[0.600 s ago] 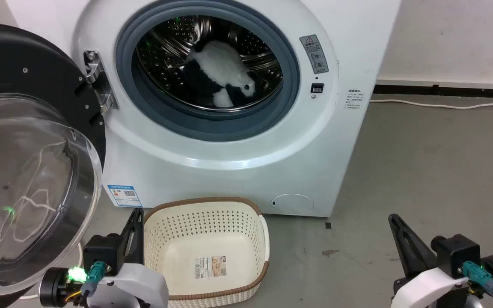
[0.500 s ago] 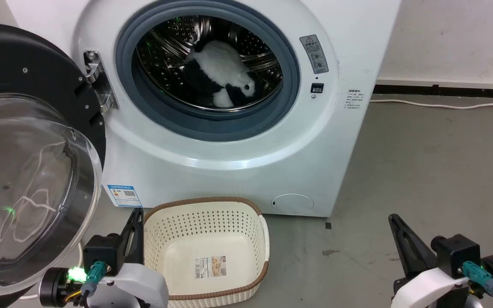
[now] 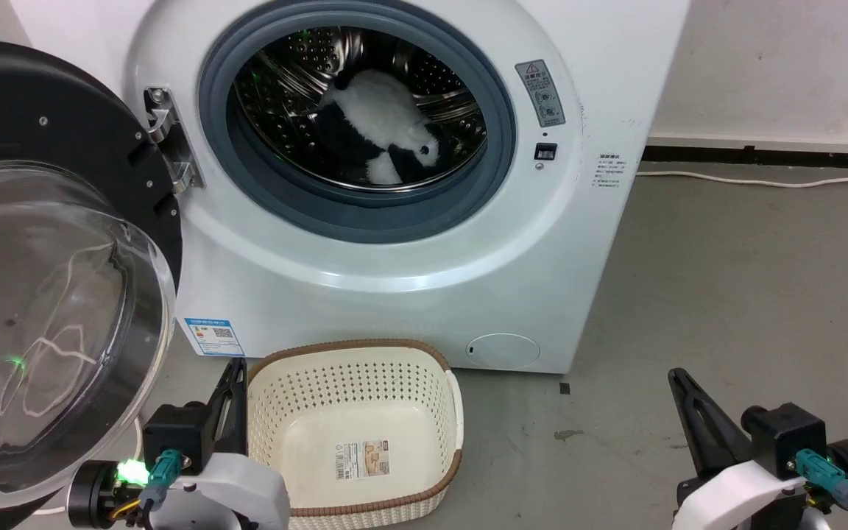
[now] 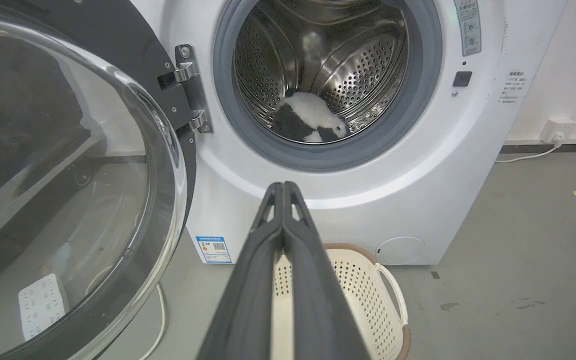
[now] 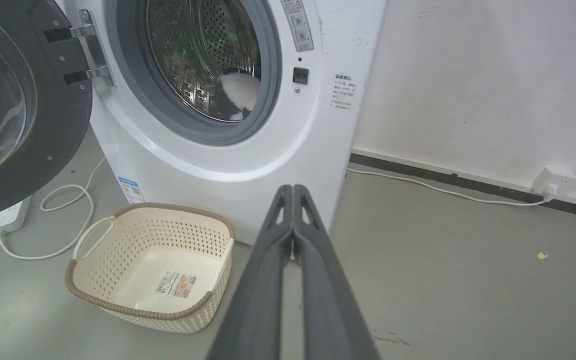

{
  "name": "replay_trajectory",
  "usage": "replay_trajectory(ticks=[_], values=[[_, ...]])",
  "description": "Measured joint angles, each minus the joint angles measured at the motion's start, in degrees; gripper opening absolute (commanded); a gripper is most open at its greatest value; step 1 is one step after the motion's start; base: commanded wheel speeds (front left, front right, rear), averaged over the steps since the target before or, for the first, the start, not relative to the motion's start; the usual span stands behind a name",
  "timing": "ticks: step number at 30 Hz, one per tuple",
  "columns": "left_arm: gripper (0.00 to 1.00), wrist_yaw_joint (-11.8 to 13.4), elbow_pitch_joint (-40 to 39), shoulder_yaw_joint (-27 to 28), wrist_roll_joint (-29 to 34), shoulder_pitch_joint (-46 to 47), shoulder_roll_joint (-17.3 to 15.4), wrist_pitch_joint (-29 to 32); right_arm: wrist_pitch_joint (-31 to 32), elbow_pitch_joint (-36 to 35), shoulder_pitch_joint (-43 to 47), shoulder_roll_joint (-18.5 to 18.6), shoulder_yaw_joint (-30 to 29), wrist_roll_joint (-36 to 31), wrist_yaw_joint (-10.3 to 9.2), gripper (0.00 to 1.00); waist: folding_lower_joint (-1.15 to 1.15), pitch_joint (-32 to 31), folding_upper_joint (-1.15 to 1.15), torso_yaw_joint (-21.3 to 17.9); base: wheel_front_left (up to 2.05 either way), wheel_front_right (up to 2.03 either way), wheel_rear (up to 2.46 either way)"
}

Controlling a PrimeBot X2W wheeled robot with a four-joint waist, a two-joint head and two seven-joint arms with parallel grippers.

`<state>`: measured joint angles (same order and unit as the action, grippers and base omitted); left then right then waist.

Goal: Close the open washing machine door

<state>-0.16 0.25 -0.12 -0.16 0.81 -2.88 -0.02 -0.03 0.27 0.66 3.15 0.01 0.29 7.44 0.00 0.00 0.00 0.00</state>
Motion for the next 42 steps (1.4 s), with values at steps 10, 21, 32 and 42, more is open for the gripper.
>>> replay_trajectory(ticks=[10,21,32,42], values=[[0.0,0.0,0.0,0.0,0.0,0.0,0.0,0.0,0.0,0.0,0.0,0.0,0.01,0.0,0.0,0.0,0.0,0.0,0.0,0.0,0.0,0.0,0.0],[1.0,-0.01,0.02,-0.01,0.0,0.02,0.0,0.0,0.0,0.02,0.02,0.01,0.01,0.01,0.0,1.0,0.0,0.0,0.0,0.0,0.0,0.0,0.0],[1.0,-0.01,0.02,-0.65,-0.01,0.03,0.0,-0.47,-0.38,0.1,0.04,0.01,-0.32,0.32,0.0,1.0,0.0,0.02,0.0,0.08,0.0,0.0,0.0],[1.0,0.01,-0.12,-1.37,-0.01,0.03,-0.02,-1.63,-1.63,0.1,0.19,0.01,-0.46,0.79,0.0,1.0,0.0,-0.16,0.0,1.19,0.0,0.0,0.0]])
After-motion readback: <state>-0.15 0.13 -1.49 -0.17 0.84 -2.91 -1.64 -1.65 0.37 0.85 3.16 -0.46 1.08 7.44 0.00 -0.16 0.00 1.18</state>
